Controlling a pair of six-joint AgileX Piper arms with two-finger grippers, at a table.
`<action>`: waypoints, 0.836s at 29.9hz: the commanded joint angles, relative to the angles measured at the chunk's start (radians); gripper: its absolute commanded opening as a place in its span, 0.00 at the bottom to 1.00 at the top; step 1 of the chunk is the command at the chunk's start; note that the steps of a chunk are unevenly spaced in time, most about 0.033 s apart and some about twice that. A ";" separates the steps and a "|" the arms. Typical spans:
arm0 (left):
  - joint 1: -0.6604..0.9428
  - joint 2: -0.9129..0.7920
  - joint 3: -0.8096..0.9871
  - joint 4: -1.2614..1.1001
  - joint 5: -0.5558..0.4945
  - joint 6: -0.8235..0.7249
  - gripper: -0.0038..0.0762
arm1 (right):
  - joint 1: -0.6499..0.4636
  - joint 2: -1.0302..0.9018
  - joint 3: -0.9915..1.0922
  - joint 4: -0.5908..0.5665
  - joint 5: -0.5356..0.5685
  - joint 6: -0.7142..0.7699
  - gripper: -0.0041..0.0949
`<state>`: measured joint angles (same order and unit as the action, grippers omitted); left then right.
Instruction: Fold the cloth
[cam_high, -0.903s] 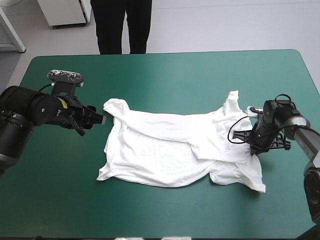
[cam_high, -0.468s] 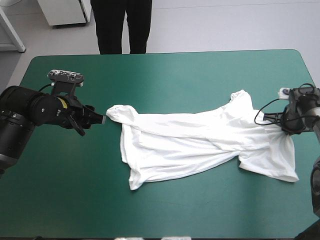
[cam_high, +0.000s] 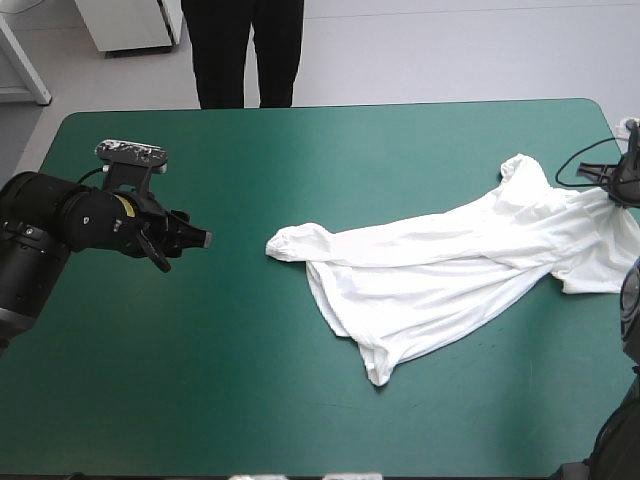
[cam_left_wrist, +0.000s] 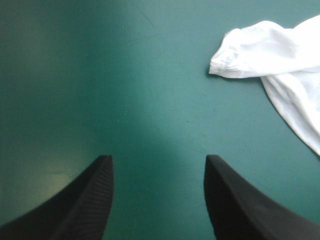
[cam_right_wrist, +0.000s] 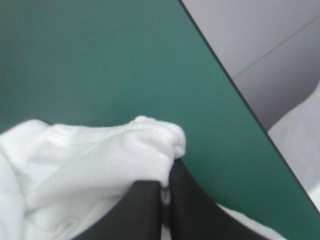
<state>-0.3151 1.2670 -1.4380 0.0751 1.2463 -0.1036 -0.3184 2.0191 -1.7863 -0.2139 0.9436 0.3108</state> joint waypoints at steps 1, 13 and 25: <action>0.001 -0.026 -0.025 -0.001 -0.003 -0.006 0.54 | -0.008 0.027 -0.199 0.004 -0.037 -0.014 0.02; 0.001 -0.026 -0.025 -0.001 -0.003 -0.006 0.54 | -0.008 0.256 -0.575 0.115 0.195 -0.138 0.12; 0.001 -0.026 -0.025 -0.001 0.005 -0.006 0.54 | 0.032 0.126 -0.589 0.178 0.305 -0.134 0.62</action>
<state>-0.3151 1.2670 -1.4380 0.0737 1.2463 -0.1036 -0.3048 2.2891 -2.3363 -0.0282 1.2447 0.1757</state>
